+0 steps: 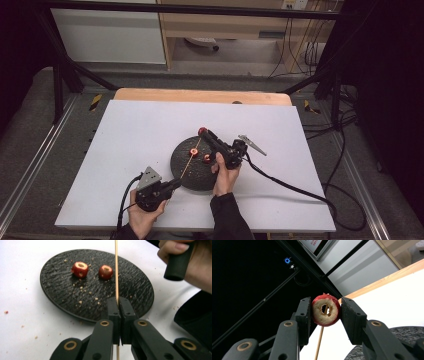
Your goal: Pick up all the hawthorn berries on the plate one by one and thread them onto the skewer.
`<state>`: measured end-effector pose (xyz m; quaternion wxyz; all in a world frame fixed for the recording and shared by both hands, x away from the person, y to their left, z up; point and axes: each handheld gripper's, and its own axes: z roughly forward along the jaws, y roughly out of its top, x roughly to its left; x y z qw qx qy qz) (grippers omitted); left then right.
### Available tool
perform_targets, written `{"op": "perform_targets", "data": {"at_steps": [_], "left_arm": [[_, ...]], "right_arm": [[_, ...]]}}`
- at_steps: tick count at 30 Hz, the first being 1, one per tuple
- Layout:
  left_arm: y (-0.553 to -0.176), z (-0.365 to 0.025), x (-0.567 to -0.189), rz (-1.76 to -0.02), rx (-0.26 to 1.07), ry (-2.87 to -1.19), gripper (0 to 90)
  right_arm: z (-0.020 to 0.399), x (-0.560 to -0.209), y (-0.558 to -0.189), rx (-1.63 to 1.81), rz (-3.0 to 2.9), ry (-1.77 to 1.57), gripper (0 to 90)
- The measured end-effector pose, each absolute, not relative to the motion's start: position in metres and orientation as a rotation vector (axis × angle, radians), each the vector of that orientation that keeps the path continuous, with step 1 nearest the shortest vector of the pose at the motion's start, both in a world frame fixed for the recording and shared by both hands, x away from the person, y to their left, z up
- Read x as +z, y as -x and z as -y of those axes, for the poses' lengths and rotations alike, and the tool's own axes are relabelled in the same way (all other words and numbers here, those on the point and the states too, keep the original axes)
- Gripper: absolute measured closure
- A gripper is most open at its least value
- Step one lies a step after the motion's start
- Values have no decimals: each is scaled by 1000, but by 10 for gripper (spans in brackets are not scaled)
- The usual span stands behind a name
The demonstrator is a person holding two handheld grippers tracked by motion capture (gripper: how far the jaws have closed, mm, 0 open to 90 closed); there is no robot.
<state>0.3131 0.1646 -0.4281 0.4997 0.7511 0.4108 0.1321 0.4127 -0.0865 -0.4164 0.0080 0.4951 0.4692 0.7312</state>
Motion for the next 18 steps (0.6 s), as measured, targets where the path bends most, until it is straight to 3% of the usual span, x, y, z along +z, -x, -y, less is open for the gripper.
{"op": "perform_targets", "data": {"at_steps": [18], "left_arm": [[-338,-152,-413,-986,320,-1816,882]], "right_arm": [[85,-419,-407,2265,-1559,-1551,619]]}}
